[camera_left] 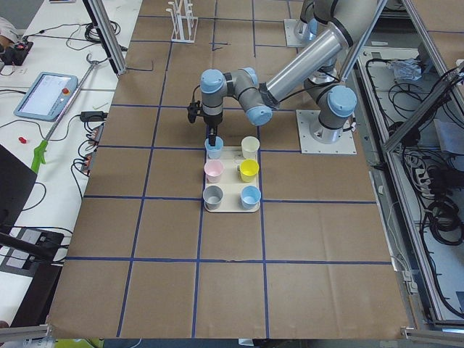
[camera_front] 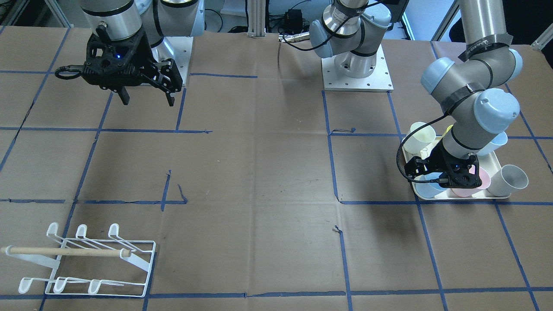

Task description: Transfer IKEA cup to right arm and place on rack

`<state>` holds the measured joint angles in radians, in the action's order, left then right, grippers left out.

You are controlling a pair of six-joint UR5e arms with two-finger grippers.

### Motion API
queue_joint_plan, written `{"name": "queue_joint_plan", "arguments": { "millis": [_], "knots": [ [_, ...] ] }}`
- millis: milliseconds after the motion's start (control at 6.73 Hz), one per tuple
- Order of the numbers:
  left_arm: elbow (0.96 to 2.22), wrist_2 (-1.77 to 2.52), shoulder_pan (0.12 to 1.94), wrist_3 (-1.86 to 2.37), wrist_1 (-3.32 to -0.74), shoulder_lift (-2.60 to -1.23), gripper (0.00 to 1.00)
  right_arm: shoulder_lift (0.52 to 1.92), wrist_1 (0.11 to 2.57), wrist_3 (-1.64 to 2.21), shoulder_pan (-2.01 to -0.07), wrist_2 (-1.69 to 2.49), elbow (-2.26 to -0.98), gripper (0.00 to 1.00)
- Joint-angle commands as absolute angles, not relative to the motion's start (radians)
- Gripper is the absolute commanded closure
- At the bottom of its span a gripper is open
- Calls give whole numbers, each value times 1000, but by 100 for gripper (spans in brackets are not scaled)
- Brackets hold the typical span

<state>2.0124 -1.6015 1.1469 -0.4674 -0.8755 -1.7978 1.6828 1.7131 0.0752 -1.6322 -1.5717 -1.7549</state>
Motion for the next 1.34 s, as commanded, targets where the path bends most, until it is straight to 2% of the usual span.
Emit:
{"name": "queue_joint_plan", "arguments": {
  "millis": [0, 149, 297, 743, 891, 1188],
  "knots": [
    [2011, -1614, 1144, -479, -879, -1804, 60, 1683, 1713, 75, -1632, -1571, -1756, 0],
    [2011, -1614, 1144, -477, -879, -1802, 83, 1683, 1713, 75, -1632, -1571, -1755, 0],
    [2010, -1611, 1143, -473, -885, -1801, 99, 1683, 1713, 75, -1632, -1571, -1756, 0],
    [1953, -1614, 1143, -480, -935, -1769, 100, 1686, 1715, 77, -1634, -1568, -1753, 0],
    [1875, -1632, 1143, -480, -1053, -1752, 100, 1689, 1718, 78, -1634, -1563, -1755, 0],
    [1665, -1626, 1150, -477, -1347, -1735, 100, 1692, 1877, 180, -1635, -1452, -1782, 0]
  ]
}}
